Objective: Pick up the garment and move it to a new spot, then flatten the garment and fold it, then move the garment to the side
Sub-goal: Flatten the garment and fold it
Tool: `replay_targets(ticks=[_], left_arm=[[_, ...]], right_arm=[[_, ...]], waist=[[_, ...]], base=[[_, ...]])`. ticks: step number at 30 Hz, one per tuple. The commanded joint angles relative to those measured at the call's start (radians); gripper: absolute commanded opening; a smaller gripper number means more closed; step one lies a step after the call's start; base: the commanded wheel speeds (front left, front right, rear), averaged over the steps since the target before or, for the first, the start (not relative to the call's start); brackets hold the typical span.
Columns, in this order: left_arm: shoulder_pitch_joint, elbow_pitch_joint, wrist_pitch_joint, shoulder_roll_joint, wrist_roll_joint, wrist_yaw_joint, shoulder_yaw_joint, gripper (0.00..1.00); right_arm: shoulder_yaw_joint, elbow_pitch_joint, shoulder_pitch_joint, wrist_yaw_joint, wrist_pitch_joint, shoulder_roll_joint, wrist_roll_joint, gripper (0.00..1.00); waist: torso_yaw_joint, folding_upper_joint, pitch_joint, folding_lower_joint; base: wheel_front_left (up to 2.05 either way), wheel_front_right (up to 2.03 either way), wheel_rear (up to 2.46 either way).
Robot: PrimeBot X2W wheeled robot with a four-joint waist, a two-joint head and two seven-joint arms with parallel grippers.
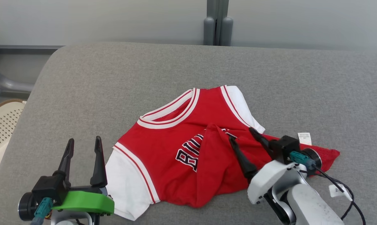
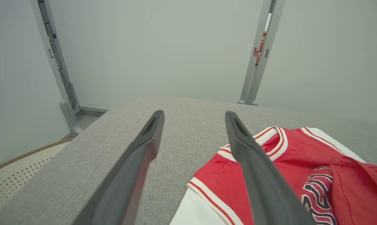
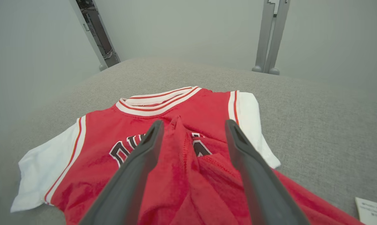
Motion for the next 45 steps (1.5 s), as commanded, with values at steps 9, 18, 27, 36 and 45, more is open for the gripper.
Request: replay_targets(ticks=[9, 18, 27, 36, 45], left_arm=[[-0.002, 0.023, -0.003, -0.065, 0.060, -0.060, 0.055, 1.00], [0.016, 0.044, -0.003, -0.107, 0.103, -0.099, 0.109, 1.00], [0.033, 0.062, -0.003, -0.128, 0.134, -0.130, 0.148, 1.00], [0.029, 0.075, -0.003, -0.149, 0.158, -0.151, 0.171, 1.00], [0.016, 0.085, -0.003, -0.163, 0.174, -0.172, 0.189, 1.00]], right_arm=[[0.090, 0.260, -0.149, -0.001, 0.007, -0.003, 0.001, 1.00], [0.120, 0.372, -0.201, -0.001, -0.118, -0.026, 0.057, 0.00], [0.052, 0.198, -0.089, -0.001, -0.184, -0.127, 0.074, 0.00], [-0.026, -0.079, 0.209, -0.001, -0.178, -0.170, 0.077, 0.00], [-0.082, -0.171, 0.404, -0.001, -0.169, -0.124, 0.077, 1.00]], waist=[[0.092, 0.0000, 0.046, 0.0000], [0.062, 0.0000, 0.035, 0.0000], [-0.047, 0.0000, 0.010, 0.0000], [-0.117, 0.0000, 0.023, 0.0000], [-0.125, 0.0000, 0.026, 0.0000]], base=[[0.00, 0.00, 0.00], [0.00, 0.00, 0.00], [0.00, 0.00, 0.00], [0.00, 0.00, 0.00], [0.00, 0.00, 0.00]])
